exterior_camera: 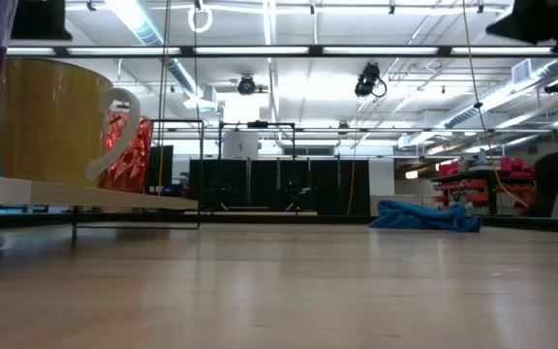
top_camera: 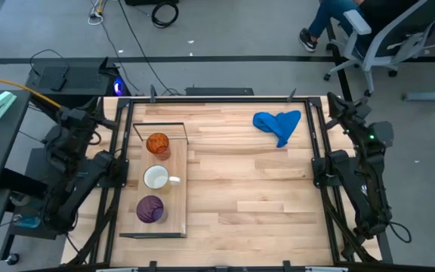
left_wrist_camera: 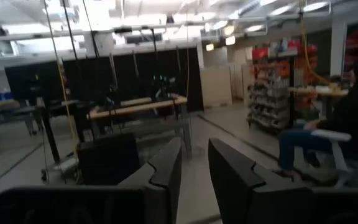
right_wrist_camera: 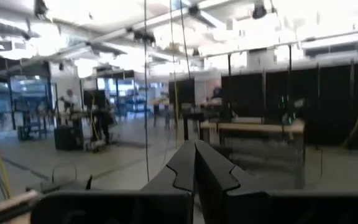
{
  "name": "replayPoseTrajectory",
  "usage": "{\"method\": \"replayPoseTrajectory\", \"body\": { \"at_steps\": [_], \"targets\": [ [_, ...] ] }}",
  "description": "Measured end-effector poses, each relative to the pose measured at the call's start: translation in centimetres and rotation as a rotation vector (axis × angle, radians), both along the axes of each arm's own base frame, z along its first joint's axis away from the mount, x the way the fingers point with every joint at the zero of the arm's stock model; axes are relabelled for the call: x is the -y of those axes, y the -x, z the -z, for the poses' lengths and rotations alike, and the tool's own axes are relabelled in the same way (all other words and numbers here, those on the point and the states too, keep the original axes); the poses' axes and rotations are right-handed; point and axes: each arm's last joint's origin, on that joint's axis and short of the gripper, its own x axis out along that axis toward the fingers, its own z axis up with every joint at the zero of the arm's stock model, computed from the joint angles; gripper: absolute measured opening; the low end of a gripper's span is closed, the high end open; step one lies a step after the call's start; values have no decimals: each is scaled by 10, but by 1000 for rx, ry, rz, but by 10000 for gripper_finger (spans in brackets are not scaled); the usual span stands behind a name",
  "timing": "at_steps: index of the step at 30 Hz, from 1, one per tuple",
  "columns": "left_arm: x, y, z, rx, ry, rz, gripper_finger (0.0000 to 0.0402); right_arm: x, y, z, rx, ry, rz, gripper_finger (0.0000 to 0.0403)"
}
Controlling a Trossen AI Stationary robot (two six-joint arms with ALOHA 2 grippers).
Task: Stack small to large cups/mugs on shelf
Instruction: Return to Home Position
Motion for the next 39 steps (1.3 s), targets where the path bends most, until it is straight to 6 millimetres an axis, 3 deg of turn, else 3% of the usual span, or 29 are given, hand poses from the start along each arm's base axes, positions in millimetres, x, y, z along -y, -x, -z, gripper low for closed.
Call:
{"method": "replayPoseTrajectory", "body": {
  "at_steps": [6,10,17,30,39],
  "targets": [
    [-19,-11,26,47,27,3,84,24,-6,38,14,-97,-9,17],
    [-27,-15,36,110,5,-1,80,33,-8,52,58,-94,-23,17],
    [-44,-23,70,89,47,-18,86,44,-11,80,40,-171,-12,17],
    [-56,-28,106,43,51,-104,80,49,-12,93,17,-171,-5,17],
    [-58,-28,111,30,52,-107,89,50,-12,99,-29,-207,4,17]
  ]
}}
